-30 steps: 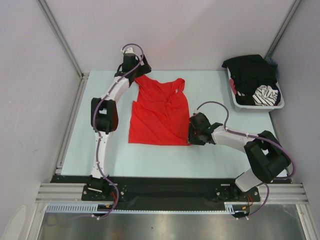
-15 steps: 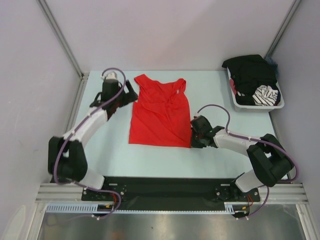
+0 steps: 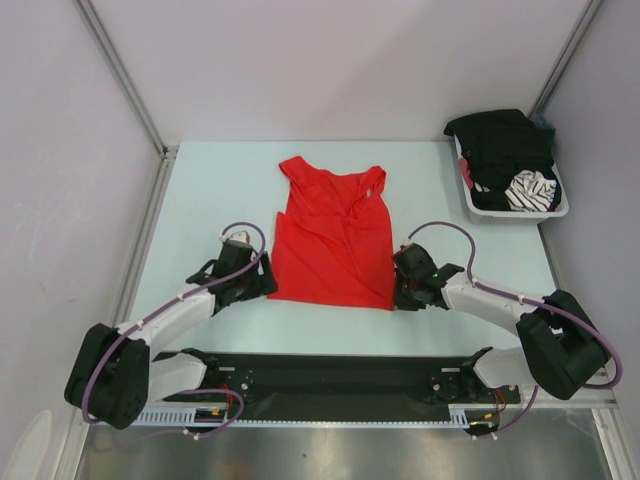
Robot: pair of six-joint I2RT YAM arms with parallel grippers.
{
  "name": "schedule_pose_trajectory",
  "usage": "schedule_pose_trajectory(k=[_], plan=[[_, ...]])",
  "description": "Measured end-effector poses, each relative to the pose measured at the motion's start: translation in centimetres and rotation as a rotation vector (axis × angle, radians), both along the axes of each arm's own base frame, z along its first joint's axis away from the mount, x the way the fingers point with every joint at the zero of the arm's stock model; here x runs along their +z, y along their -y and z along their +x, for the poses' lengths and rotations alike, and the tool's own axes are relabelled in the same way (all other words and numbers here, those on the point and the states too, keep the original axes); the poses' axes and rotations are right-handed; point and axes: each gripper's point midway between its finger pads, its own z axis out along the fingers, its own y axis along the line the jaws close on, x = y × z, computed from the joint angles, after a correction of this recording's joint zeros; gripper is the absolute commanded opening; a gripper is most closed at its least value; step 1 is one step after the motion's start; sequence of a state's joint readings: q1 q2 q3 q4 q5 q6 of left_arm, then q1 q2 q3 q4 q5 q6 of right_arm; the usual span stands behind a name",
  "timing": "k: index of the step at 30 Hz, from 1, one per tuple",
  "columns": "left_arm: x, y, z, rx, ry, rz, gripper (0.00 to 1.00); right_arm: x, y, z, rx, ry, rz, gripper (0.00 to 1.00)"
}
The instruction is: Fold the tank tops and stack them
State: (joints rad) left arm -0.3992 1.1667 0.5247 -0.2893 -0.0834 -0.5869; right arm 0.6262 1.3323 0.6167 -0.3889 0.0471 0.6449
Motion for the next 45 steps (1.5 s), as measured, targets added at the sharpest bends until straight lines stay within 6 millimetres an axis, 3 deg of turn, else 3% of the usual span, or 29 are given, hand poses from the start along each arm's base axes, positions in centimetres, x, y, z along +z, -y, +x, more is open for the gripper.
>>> schedule_pose_trajectory(k=[5,7,12,15,17,18,23,36,41,45], plan=[[-1.1,-0.1,-1.8,-0.003,-0.006,-0.033,0.68,0.0,0.0,-0.1,-0.009,-0.005,0.001,0.00],[-1.2,0.5,-1.8,-0.017,-0.002,-0.058,0.68,0.0,0.1,-0.1,-0.010,-0.005,0.000,0.00],[-1.4,2.2,-1.7,-0.049,0.002,-0.097,0.47,0.0,0.2,0.0,-0.020,-0.001,0.001,0.00],[-1.6,2.8,-1.8,-0.058,0.002,-0.107,0.30,0.0,0.3,-0.1,-0.023,0.000,0.001,0.00],[-1.9,3.0,-1.9,-0.058,-0.003,-0.112,0.02,0.0,0.3,-0.2,-0.027,0.000,0.002,0.00],[-2.1,3.0,-2.0,-0.056,-0.007,-0.111,0.00,0.0,0.4,-0.2,-0.031,-0.001,0.002,0.00],[-1.8,3.2,-2.7,-0.077,-0.004,-0.104,0.00,0.0,1.0,-0.7,-0.049,-0.021,-0.015,0.00],[1.2,5.2,-9.2,-0.179,-0.040,-0.178,0.00,1.3,2.2,-6.2,-0.055,-0.124,-0.067,0.00],[1.6,5.0,-10.1,-0.158,-0.060,-0.195,0.00,3.3,3.4,-6.7,-0.118,-0.107,-0.073,0.00],[3.0,4.7,-9.9,-0.148,-0.063,-0.171,0.00,6.1,3.3,-5.4,-0.149,-0.046,-0.052,0.00]])
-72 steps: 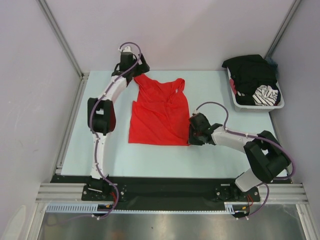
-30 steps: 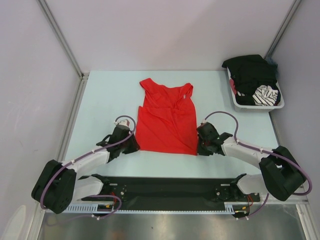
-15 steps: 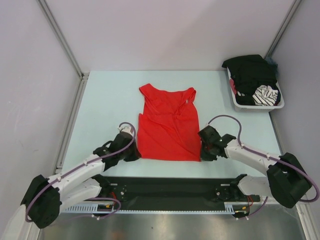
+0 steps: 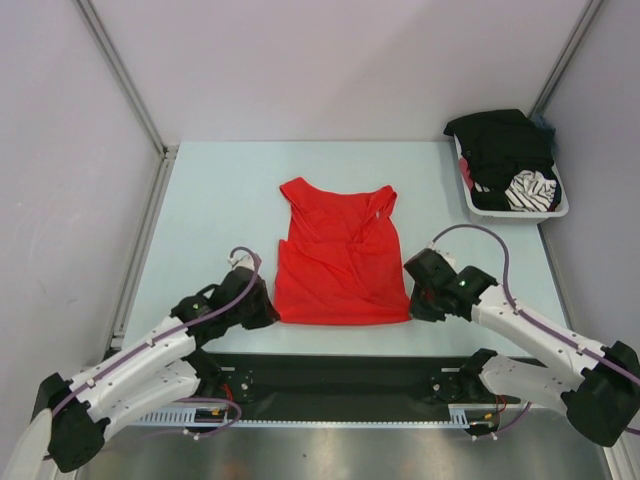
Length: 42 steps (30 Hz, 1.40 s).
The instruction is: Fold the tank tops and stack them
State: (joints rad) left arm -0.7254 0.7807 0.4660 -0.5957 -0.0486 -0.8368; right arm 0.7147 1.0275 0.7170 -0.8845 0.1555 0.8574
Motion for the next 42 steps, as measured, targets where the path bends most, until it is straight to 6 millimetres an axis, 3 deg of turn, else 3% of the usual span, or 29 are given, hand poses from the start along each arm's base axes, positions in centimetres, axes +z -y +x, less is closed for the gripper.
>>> schedule_pose_trajectory(k=[2,5,8,12,17,26,36,41,42], plan=[[1.8,0.3,1.1,0.005,0.027,0.010,0.00,1.7,0.0,1.5,-0.019,0.043,0.009,0.00],[5.6,1.3,4.0,0.011,0.093,0.006,0.00,3.9,0.0,4.1,-0.044,0.096,0.016,0.00],[8.2,1.6,6.9,0.037,0.158,-0.015,0.00,5.4,-0.1,6.4,-0.048,0.133,0.008,0.01],[9.6,0.7,10.3,0.084,0.190,0.003,0.00,7.3,-0.7,10.2,-0.037,0.170,-0.004,0.00],[10.9,0.6,15.1,0.113,0.207,0.019,0.01,9.3,-2.0,16.3,-0.030,0.221,-0.006,0.00],[10.2,-0.2,24.5,0.176,0.173,-0.003,0.00,10.2,-2.1,26.1,-0.074,0.255,0.016,0.00],[10.0,0.0,34.2,0.191,0.173,-0.062,0.00,8.7,-1.2,34.1,-0.102,0.256,0.048,0.08],[8.1,0.7,37.7,0.184,0.151,-0.075,0.04,6.1,-0.2,37.3,-0.123,0.234,0.086,0.25],[7.4,0.8,38.2,0.183,0.137,-0.075,0.17,5.4,0.0,38.1,-0.129,0.232,0.097,0.33]])
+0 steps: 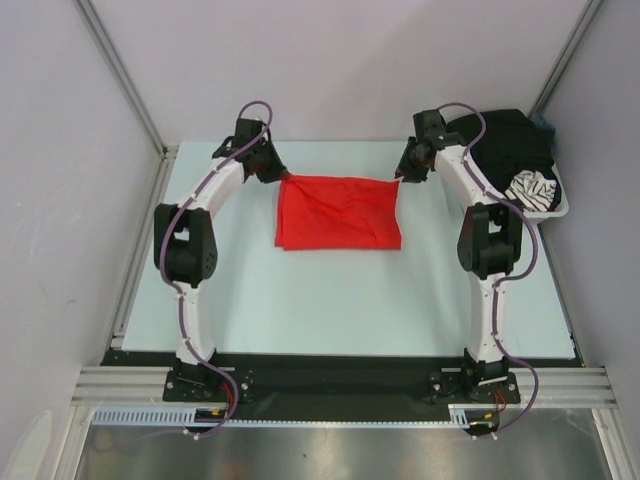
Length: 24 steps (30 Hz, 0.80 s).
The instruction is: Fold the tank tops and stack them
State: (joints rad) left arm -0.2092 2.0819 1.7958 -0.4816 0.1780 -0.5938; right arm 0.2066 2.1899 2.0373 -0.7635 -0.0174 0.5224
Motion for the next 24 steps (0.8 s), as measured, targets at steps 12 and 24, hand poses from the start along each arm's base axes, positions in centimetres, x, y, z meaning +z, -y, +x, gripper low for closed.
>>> schedule_pose_trajectory(k=[12,24], plan=[[-6.6,-3.0,2.4,0.064,-0.080,0.065,1.00,-9.4,2.4,0.1,-0.052,-0.082,0.029,0.70],[-9.2,-2.3,-8.5,-0.013,-0.169,0.075,0.94,-8.1,1.9,-7.8,0.011,-0.056,0.113,0.71]])
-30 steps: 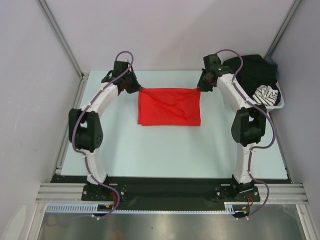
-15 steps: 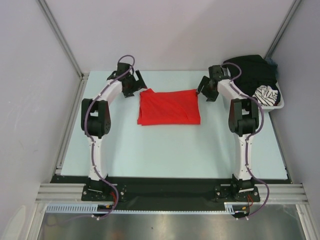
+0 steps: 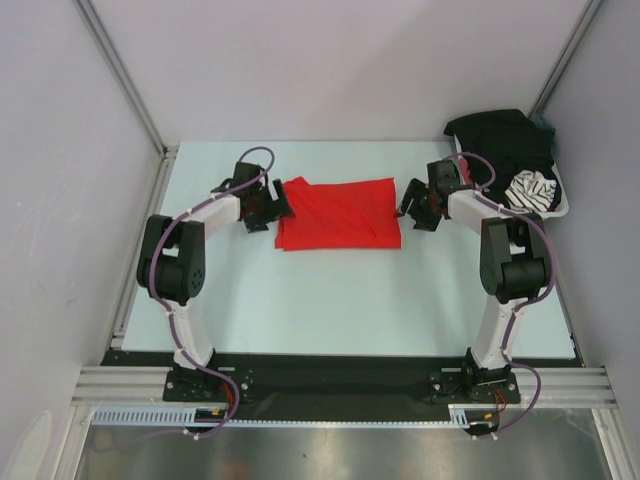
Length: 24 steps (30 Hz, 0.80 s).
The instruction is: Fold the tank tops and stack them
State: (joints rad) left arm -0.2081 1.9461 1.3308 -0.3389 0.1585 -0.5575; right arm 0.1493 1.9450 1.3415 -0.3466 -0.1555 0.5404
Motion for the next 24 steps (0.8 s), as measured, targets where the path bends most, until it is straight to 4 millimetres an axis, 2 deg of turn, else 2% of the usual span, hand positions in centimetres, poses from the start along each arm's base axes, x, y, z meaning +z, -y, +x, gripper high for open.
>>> schedule_pose_trajectory(k=[3,4,7,13,15,16,17,18,19,21,24], plan=[[0.3,1.0,-0.9,-0.027,0.018,-0.014,0.86,-0.4,-0.2,-1.0,0.015,-0.004,0.013,0.66],[0.3,1.2,-1.0,-0.033,0.025,-0.018,0.83,-0.5,-0.2,-1.3,0.021,-0.006,0.016,0.59],[0.2,1.7,-1.3,-0.049,0.031,-0.032,0.73,-0.8,-0.6,-1.8,0.042,-0.011,0.022,0.48],[-0.3,1.7,-1.6,-0.048,0.027,-0.035,0.51,-0.8,-1.8,-2.1,0.071,-0.006,0.009,0.39],[-0.4,1.7,-1.5,-0.047,0.028,-0.036,0.38,-0.9,-2.1,-2.2,0.080,-0.005,-0.001,0.32],[-0.6,1.7,-1.5,-0.047,0.027,-0.036,0.31,-0.9,-2.3,-2.2,0.085,-0.004,-0.006,0.25],[-0.8,1.7,-1.5,-0.046,0.024,-0.036,0.12,-0.9,-2.5,-2.1,0.092,-0.002,-0.013,0.20],[-1.0,1.7,-1.5,-0.045,0.019,-0.035,0.03,-1.0,-2.7,-1.9,0.096,-0.002,-0.020,0.16],[-1.3,1.7,-1.5,-0.045,0.015,-0.034,0.00,-1.2,-2.8,-1.8,0.099,-0.004,-0.027,0.08],[-1.7,1.7,-1.5,-0.047,0.008,-0.029,0.00,-1.5,-2.9,-1.5,0.101,-0.008,-0.040,0.00],[-2.1,1.3,-1.4,-0.040,-0.002,-0.032,0.00,-2.4,-3.0,-1.4,0.099,-0.027,-0.063,0.00]])
